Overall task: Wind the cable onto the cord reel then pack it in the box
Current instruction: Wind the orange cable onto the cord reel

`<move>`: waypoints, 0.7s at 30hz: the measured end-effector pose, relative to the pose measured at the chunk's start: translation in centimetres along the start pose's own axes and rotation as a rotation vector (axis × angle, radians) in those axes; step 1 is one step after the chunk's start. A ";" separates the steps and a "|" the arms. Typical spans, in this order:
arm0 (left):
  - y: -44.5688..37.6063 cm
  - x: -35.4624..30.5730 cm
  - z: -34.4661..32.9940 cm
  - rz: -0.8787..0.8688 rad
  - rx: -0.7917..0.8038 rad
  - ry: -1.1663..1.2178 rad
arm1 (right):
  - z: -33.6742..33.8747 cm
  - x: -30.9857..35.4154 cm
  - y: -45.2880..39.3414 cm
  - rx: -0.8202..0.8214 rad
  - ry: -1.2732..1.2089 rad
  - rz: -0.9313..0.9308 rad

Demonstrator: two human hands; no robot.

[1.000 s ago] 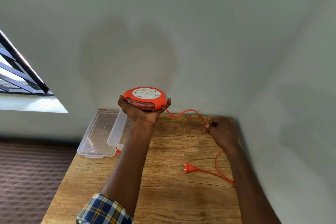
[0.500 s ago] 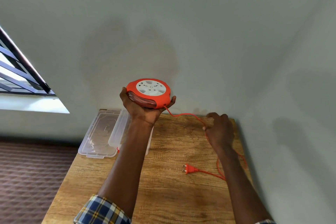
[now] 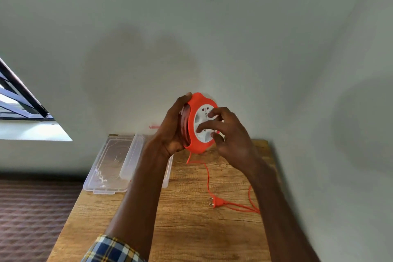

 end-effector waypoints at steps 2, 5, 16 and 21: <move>0.2 0.1 -0.1 0.042 0.017 -0.020 | -0.2 -0.1 0.4 -0.041 0.004 -0.005; 0.5 0.3 0.0 0.088 0.030 0.012 | 0.1 -0.5 1.0 -0.024 0.018 -0.012; -0.1 0.1 0.6 0.153 0.069 -0.011 | -0.8 -0.1 0.8 -0.015 0.078 -0.079; 0.9 -0.2 0.4 0.125 0.116 0.023 | -1.6 -0.6 1.4 -0.129 0.007 -0.061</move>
Point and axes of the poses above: each hand's wrist, its own y-axis away from the middle knuckle, its own z-axis out of the back of the hand, x = y × z, the point moved 1 cm from there along -y, towards the middle knuckle, and after that the axes turned 8 degrees about z, right-handed, at the moved point
